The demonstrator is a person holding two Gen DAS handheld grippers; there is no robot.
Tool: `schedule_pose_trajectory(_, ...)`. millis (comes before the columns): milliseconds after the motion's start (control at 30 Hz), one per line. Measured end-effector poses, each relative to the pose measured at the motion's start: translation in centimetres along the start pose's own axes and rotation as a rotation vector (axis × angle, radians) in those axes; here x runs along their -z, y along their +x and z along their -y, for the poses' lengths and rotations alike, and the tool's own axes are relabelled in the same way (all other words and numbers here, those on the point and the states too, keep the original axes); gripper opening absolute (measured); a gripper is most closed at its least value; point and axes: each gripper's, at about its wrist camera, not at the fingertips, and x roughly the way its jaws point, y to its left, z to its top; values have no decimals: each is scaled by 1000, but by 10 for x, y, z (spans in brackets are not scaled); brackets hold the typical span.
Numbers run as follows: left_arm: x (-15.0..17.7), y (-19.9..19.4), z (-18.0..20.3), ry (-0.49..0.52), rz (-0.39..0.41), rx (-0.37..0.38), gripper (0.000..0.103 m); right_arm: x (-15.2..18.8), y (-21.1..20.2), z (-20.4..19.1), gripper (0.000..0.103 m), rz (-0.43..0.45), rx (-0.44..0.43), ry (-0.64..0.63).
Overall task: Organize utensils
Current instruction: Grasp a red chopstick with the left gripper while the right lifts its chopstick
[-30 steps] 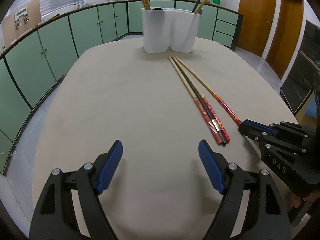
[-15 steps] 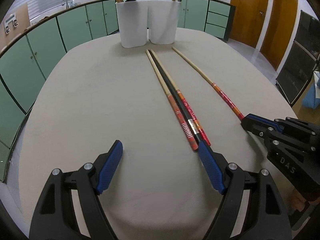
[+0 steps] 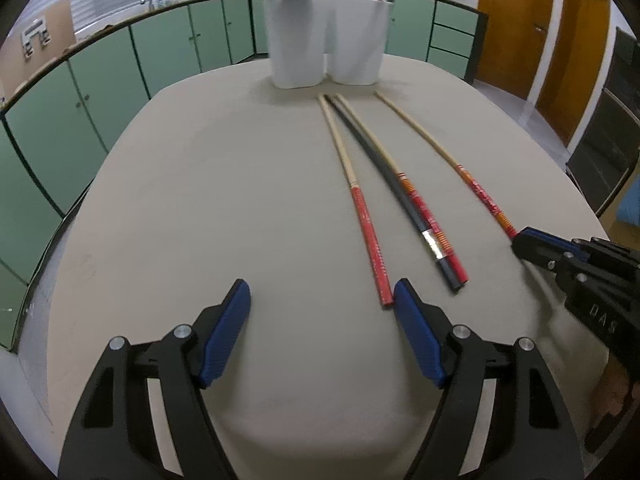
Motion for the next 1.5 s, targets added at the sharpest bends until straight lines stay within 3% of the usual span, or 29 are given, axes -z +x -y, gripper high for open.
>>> schedule_pose_trajectory(200,6,-7,-3,-8,6,10,72,5,-5,-1,12,-5,-16,-34)
schedule_pose_trajectory(600,3,-3,0,-20,8,17,70,5,-6,0,12,-7,-16,-49)
schedule_pose_trajectory(667,4,-4,3,-17,10,18,67,5,-5,0,12,-7,-12,-50)
schedule_pose_trajectory(867,1,-4,8,-20,22,49,45,4,-3,-4,12,-5,7,-61)
schedule_pose_trajectory(1100,0,-2,16,-10,28,80,7,1,-1,-4,6,-8,5,-61)
schedule_pose_trajectory(1500,-2,-18,13,-16,68,57,5,-4,-10,-6,5,8,3,-60)
